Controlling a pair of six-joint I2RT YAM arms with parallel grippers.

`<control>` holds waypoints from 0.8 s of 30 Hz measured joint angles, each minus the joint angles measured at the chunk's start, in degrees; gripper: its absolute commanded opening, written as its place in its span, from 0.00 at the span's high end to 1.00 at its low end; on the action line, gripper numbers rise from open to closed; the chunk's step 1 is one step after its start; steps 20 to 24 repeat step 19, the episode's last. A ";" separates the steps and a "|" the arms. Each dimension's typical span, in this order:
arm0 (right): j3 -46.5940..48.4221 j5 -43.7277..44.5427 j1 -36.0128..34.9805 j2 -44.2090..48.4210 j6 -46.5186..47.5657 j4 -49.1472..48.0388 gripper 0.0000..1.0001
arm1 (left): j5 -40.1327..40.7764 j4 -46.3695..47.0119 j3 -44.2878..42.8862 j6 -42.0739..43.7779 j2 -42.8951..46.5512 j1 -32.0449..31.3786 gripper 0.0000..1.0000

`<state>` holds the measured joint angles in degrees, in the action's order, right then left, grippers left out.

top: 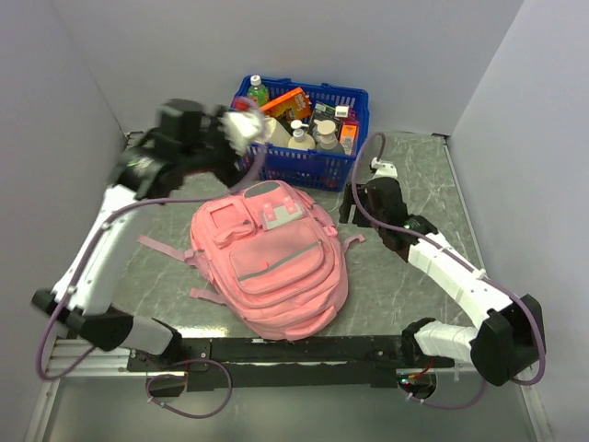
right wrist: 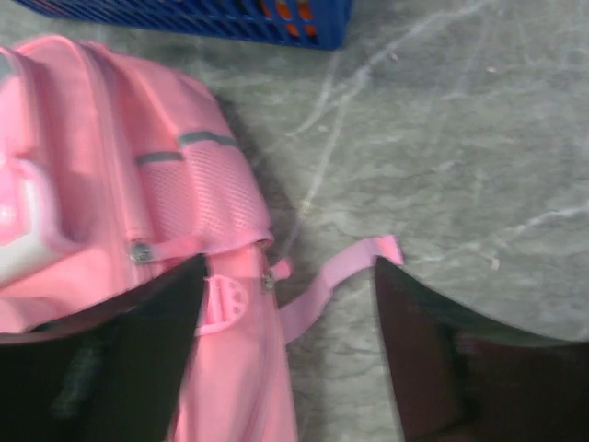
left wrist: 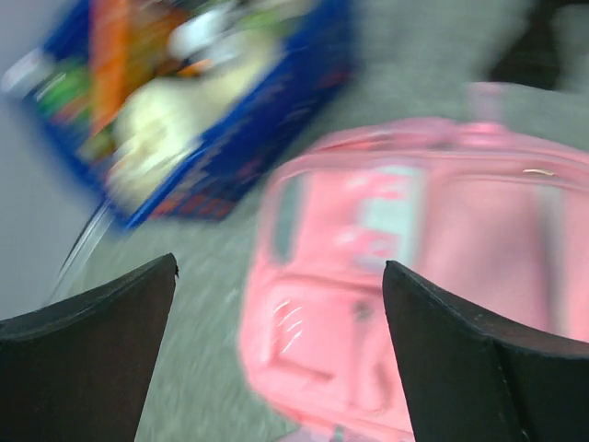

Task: Pack the student bag
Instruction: Zip the student bag at the center of the board, then reset both arms

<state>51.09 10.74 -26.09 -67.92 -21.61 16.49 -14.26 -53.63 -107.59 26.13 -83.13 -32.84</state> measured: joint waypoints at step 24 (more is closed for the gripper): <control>0.59 -4.72 -9.81 12.04 -0.24 6.62 0.00 | 0.09 27.08 53.86 -20.33 25.05 31.04 0.04</control>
